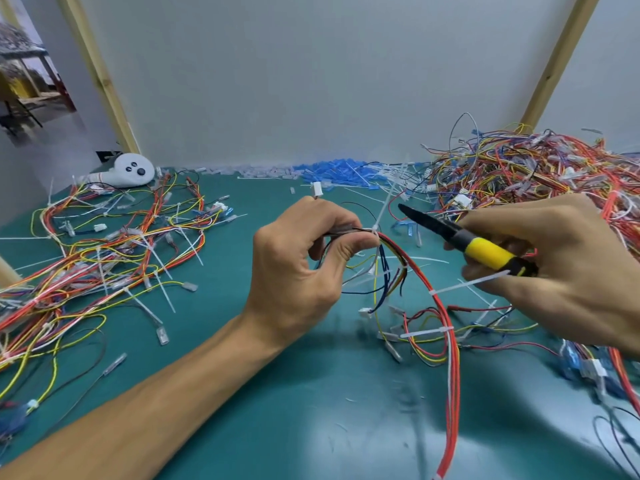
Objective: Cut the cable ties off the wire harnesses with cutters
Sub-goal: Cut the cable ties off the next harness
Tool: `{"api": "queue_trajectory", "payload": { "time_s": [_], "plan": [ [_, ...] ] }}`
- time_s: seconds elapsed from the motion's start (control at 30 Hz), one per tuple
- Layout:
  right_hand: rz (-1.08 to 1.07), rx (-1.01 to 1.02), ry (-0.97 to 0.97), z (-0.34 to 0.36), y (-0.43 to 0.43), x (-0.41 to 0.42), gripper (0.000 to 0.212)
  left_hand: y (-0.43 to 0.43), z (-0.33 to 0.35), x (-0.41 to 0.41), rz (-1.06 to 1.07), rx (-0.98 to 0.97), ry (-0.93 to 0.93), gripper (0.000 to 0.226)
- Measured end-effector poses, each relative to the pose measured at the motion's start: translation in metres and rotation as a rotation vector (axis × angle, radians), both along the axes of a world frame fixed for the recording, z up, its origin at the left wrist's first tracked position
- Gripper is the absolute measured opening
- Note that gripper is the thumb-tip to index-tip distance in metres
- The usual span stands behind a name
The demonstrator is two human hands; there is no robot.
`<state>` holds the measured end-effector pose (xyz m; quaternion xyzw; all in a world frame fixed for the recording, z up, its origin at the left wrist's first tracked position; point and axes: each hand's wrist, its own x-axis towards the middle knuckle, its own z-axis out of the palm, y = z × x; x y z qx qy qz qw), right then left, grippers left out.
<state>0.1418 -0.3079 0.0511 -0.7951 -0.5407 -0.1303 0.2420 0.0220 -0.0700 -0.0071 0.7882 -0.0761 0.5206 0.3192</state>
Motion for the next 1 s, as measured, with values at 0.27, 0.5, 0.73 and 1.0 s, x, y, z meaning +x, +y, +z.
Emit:
{"api": "queue_trajectory", "payload": {
  "time_s": [0.27, 0.5, 0.73, 1.0],
  "plan": [
    [0.042, -0.011, 0.125, -0.006, 0.008, -0.005, 0.03, 0.0, 0.001, -0.001, -0.002, 0.047, -0.01, 0.023],
    [0.057, -0.091, 0.115, -0.012, 0.013, -0.011, 0.034, -0.002, -0.002, 0.001, -0.042, 0.069, -0.013, 0.026],
    [0.085, -0.094, 0.112, -0.01, 0.014, -0.016, 0.017, -0.003, -0.002, 0.001, -0.049, -0.026, 0.019, 0.026],
    [0.075, -0.109, -0.004, -0.004, 0.012, -0.019, 0.023, -0.004, -0.001, -0.002, -0.051, 0.023, -0.012, 0.02]
  ]
}}
